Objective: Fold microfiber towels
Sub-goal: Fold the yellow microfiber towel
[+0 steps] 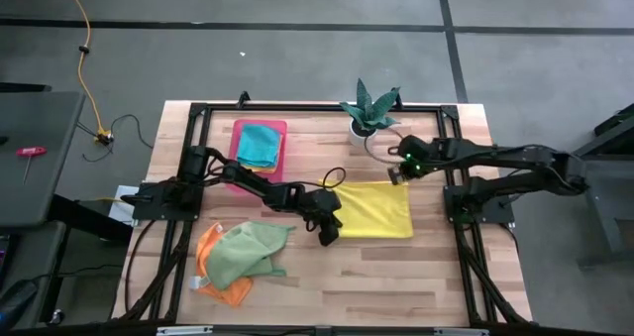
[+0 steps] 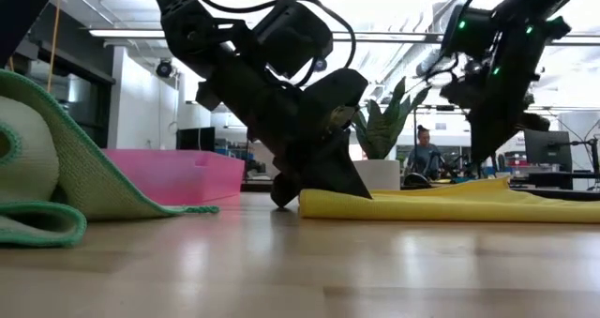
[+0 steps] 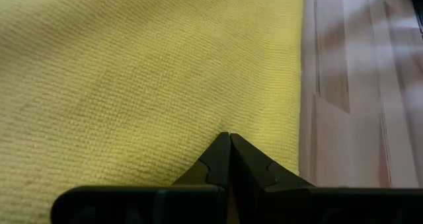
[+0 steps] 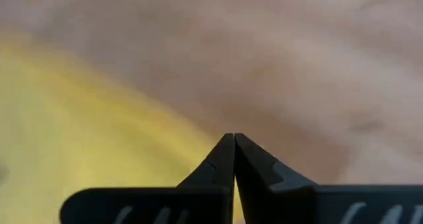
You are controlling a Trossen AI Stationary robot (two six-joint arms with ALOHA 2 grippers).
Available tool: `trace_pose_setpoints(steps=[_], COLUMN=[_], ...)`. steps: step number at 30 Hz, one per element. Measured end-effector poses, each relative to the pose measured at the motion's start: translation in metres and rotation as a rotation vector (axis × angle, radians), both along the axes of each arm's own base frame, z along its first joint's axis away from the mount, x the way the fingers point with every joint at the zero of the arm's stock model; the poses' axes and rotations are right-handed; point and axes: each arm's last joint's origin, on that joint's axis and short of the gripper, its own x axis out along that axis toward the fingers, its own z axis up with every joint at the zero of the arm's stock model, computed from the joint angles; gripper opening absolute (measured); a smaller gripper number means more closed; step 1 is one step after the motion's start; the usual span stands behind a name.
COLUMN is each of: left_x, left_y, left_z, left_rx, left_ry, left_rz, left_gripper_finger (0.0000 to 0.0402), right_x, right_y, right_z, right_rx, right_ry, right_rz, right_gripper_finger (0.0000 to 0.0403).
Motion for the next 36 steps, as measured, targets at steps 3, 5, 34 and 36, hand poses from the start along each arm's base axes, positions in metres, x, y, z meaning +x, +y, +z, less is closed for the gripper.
trace_pose_setpoints(steps=[3, 5, 34, 36], left_x=[0.0, 0.0, 0.001, 0.001], left_y=[0.002, 0.002, 0.001, 0.003], left_z=[0.0, 0.0, 0.0, 0.001], left_rx=[0.0, 0.002, 0.009, 0.013], left_ry=[-0.007, -0.008, -0.014, -0.015], left_rz=[0.003, 0.004, 0.01, -0.003], left_gripper_finger=[0.0, 0.0, 0.0, 0.0], right_x=[-0.003, -0.007, -0.015, -0.021], right_y=[0.012, 0.019, -0.009, -0.006], right_z=[0.0, -0.009, -0.013, -0.005], right_rx=[0.225, 0.289, -0.036, -0.008], right_ry=[-0.083, -0.053, -0.023, 0.007], right_rz=[0.16, 0.185, -0.224, -0.183], right_gripper_finger=[0.0, 0.0, 0.0, 0.0])
